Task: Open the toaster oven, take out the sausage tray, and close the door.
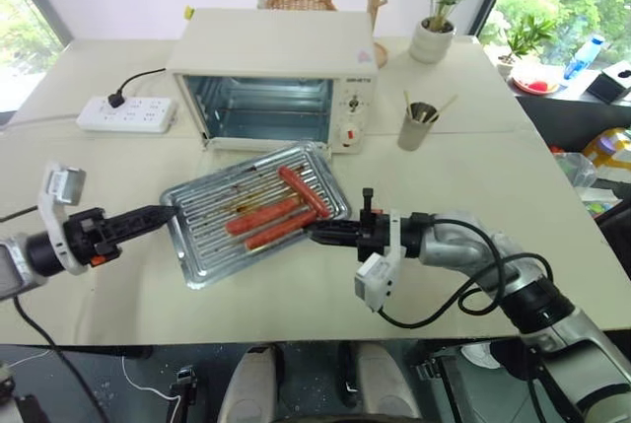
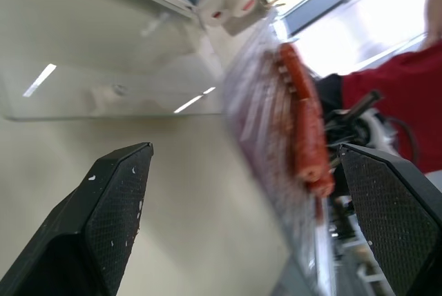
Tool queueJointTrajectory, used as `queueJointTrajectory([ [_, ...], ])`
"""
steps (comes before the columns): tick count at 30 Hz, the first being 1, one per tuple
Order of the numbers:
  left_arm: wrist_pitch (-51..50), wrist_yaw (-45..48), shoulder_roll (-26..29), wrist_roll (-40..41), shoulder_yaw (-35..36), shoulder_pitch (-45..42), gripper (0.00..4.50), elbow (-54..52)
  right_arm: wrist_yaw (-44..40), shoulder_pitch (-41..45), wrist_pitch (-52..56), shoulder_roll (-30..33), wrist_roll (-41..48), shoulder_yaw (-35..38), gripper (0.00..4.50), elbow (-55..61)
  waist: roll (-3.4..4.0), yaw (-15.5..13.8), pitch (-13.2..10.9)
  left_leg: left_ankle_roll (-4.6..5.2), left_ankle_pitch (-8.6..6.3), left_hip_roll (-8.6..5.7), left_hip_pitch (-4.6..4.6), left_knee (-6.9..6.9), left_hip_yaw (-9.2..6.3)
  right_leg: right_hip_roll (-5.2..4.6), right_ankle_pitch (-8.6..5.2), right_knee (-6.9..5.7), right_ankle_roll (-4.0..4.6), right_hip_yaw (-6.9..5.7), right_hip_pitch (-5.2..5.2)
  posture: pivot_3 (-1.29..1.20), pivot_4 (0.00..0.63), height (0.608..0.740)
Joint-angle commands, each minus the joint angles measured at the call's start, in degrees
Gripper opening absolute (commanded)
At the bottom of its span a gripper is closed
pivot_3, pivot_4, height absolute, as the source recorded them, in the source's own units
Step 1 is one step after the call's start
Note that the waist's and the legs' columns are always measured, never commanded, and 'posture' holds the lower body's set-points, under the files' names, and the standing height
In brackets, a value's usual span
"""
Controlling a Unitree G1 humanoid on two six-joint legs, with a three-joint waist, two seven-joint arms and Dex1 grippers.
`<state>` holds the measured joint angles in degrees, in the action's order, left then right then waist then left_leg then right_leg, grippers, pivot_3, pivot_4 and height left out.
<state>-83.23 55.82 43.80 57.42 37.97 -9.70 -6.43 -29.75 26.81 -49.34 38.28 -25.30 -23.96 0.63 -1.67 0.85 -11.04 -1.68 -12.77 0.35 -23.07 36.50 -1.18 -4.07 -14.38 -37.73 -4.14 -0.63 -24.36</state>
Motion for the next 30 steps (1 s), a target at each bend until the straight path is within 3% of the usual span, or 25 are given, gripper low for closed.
queueJointTrajectory([
  [1,-2.9,-5.0,-2.1,4.6,2.6,0.3,4.47,-4.3,0.0,-0.3,-1.4,0.6,2.3,1.6,0.00,1.4,-0.01,0.0,0.0,0.00,0.00,0.00,0.00,0.00,-0.01,0.00,0.00,0.00,0.00,0.00,0.00,0.00,0.150,0.740],
  [16,-7.9,-30.2,-18.8,15.8,4.9,-3.0,4.47,-1.9,-1.9,-1.1,-3.3,2.2,2.4,1.7,0.00,2.4,-0.04,-0.1,0.0,-0.01,0.00,-0.01,0.07,0.01,0.00,0.00,0.01,0.02,0.01,0.02,0.08,0.00,0.150,0.740],
  [19,-7.7,-33.8,-19.9,19.2,5.0,-2.1,3.78,-2.3,-2.0,-0.9,-3.1,2.3,2.3,1.9,0.00,2.1,-0.04,0.0,0.0,-0.01,0.00,-0.01,0.08,0.01,-0.01,0.01,0.01,0.03,0.01,0.02,0.10,0.00,0.150,0.740],
  [27,-3.8,-42.8,-16.7,33.5,1.6,2.8,0.03,-0.6,-1.8,0.4,-3.4,2.1,1.4,2.3,0.00,1.0,-0.04,-0.1,0.0,-0.01,-0.01,0.00,0.13,0.00,-0.01,0.00,0.01,0.05,0.02,0.03,0.15,0.00,0.150,0.740],
  [30,0.0,-46.4,-14.5,39.9,-2.0,5.6,0.03,-0.7,-1.6,0.7,-3.6,2.0,0.9,2.5,0.00,0.6,-0.04,-0.2,0.0,-0.01,-0.01,0.00,0.18,-0.01,-0.01,-0.02,-0.03,0.06,0.09,0.04,0.20,0.00,0.150,0.740],
])
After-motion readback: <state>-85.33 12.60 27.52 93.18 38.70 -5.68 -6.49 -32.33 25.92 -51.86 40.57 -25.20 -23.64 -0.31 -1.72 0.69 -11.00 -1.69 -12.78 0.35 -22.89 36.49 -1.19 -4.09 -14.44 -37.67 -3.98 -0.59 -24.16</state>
